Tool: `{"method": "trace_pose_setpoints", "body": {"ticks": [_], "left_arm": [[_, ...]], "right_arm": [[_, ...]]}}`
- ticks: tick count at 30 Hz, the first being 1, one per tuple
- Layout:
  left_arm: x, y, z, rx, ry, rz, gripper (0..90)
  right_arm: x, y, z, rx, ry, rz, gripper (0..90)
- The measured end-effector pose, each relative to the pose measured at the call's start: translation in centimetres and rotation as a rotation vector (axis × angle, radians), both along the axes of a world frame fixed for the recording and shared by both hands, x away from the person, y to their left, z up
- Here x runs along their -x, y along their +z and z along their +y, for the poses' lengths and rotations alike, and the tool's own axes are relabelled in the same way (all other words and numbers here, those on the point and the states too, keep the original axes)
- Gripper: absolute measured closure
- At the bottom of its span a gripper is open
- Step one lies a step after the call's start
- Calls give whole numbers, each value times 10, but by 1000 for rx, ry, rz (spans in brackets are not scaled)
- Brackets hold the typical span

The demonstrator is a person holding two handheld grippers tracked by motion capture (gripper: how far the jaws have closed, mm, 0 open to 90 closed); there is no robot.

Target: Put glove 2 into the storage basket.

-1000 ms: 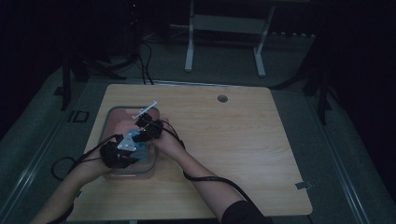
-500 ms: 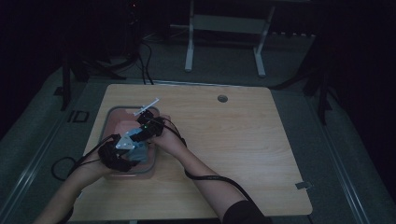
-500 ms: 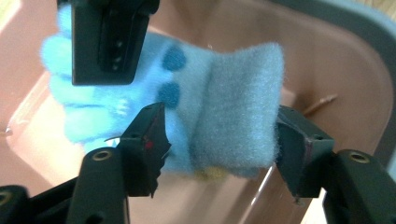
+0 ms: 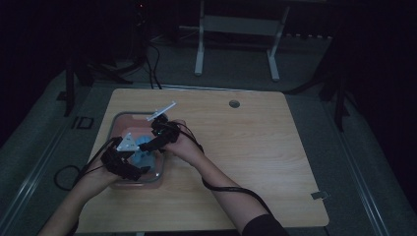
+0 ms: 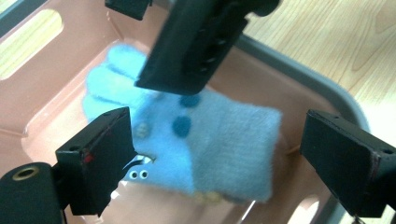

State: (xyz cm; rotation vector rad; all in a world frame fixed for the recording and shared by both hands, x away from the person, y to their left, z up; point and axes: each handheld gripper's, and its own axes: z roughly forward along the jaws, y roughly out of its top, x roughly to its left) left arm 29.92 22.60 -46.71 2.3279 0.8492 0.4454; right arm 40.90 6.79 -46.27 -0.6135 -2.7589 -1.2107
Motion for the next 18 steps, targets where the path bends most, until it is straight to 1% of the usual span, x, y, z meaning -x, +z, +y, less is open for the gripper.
{"method": "trace_pose_setpoints", "body": {"ticks": [1,2,3,4,5,6,7,8,10,11,12,15,16,18], "left_arm": [[1,1,-1,8,2,-2,105],[2,1,-3,18,2,-7,104],[2,1,-3,18,2,-7,104],[3,2,-5,27,0,-17,104],[3,2,-7,37,-4,-19,93],[3,3,-9,40,-13,-16,93],[4,3,-13,39,-26,-25,92],[4,3,-13,39,-26,-25,92],[5,3,-17,43,-44,-23,92],[5,3,-20,48,-50,-18,92],[5,4,-22,53,-57,-10,88],[7,5,-31,66,-70,-26,88],[7,5,-34,74,-74,-28,88],[8,7,-40,78,-88,-29,88]], "right_arm": [[1,1,-3,-1,5,-1,176],[3,1,-6,-6,8,8,176],[3,1,-6,-6,8,8,176],[4,2,-9,-4,8,16,178],[9,5,-17,3,23,5,179],[10,6,-20,2,26,2,179],[11,7,-23,-1,33,2,179],[11,7,-23,-1,33,2,179],[12,7,-33,-7,29,4,179],[12,7,-33,-7,29,4,179],[12,7,-40,-13,22,10,179],[12,7,-47,-14,18,3,179],[13,6,-55,-13,12,-8,179],[13,5,-59,-7,11,-16,178]]}}
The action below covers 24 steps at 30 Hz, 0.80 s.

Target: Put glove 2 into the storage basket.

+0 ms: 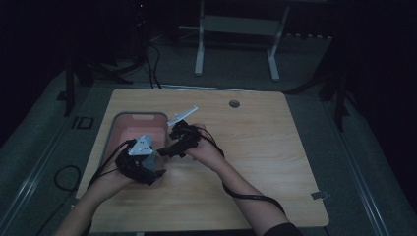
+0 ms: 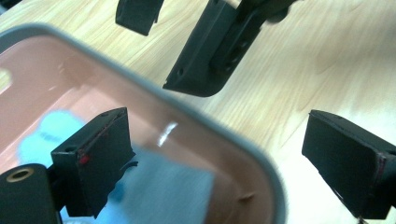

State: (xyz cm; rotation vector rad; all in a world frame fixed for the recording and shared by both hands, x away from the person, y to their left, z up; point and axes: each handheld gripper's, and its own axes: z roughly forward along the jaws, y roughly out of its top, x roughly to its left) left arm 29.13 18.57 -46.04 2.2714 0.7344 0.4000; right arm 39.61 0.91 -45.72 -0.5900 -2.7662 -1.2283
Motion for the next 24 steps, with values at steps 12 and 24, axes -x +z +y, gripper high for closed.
{"method": "trace_pose_setpoints", "body": {"ticks": [12,24], "left_arm": [[2,-3,-44,5,-96,-1,88],[13,-16,-81,27,-159,-18,88]], "right_arm": [[1,-10,-45,15,-34,-19,158],[13,-25,-90,-5,-60,-27,152]]}}
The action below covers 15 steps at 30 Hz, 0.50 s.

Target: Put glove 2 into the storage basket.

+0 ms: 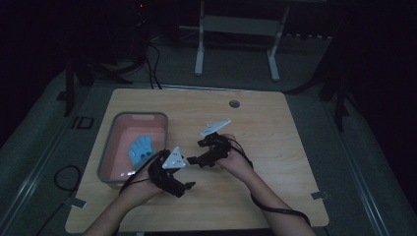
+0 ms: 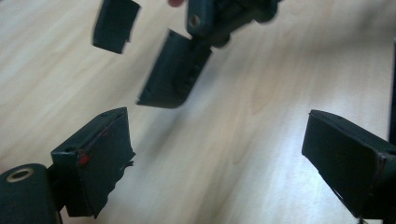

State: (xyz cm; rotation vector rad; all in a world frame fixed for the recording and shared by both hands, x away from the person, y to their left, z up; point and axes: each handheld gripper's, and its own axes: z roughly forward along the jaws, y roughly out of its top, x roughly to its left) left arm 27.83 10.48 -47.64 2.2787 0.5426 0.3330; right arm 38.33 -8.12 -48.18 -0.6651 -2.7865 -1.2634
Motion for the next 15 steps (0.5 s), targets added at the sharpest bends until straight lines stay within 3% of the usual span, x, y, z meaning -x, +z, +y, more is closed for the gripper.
{"method": "trace_pose_setpoints", "body": {"ticks": [2,9,15], "left_arm": [[1,-6,-6,-20,-19,3,88],[-1,-18,-19,12,-46,33,88],[1,-23,-31,23,-62,30,88]], "right_arm": [[1,-3,-8,-1,-9,-5,152],[10,-16,-32,4,-17,-16,151],[14,-26,-51,-16,-47,-6,151]]}}
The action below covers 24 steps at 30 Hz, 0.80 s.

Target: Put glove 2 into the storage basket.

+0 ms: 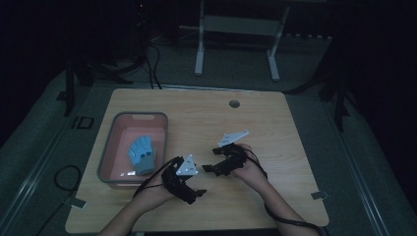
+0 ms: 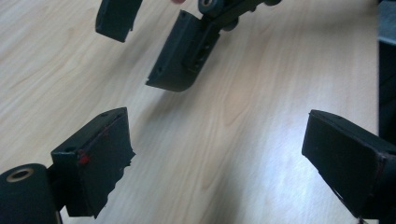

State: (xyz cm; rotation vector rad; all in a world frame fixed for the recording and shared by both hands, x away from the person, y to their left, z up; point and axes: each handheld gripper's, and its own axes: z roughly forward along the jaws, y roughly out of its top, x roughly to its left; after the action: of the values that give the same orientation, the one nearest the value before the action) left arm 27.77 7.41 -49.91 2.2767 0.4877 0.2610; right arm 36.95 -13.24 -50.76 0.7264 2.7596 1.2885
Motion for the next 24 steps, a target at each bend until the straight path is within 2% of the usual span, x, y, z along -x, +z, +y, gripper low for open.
{"method": "trace_pose_setpoints", "body": {"ticks": [4,5,9,11,16,19,24], "left_arm": [[3,-6,-13,1,-29,-2,88],[3,-7,-16,0,-39,0,88],[3,-15,-27,10,-66,11,89],[4,-18,-32,7,-86,-6,89],[4,-26,-43,-1,-124,-18,88],[4,-30,-47,12,-134,-12,89],[6,-37,-54,6,-157,-8,89]], "right_arm": [[6,-7,-23,3,-23,-7,148],[6,-7,-23,3,-23,-7,148],[10,-15,-43,6,-46,-3,149],[12,-18,-50,15,-50,-4,148],[18,-23,-67,16,-60,-10,147],[22,-24,-76,10,-70,-14,146],[29,-30,-89,14,-86,-9,143]]}}
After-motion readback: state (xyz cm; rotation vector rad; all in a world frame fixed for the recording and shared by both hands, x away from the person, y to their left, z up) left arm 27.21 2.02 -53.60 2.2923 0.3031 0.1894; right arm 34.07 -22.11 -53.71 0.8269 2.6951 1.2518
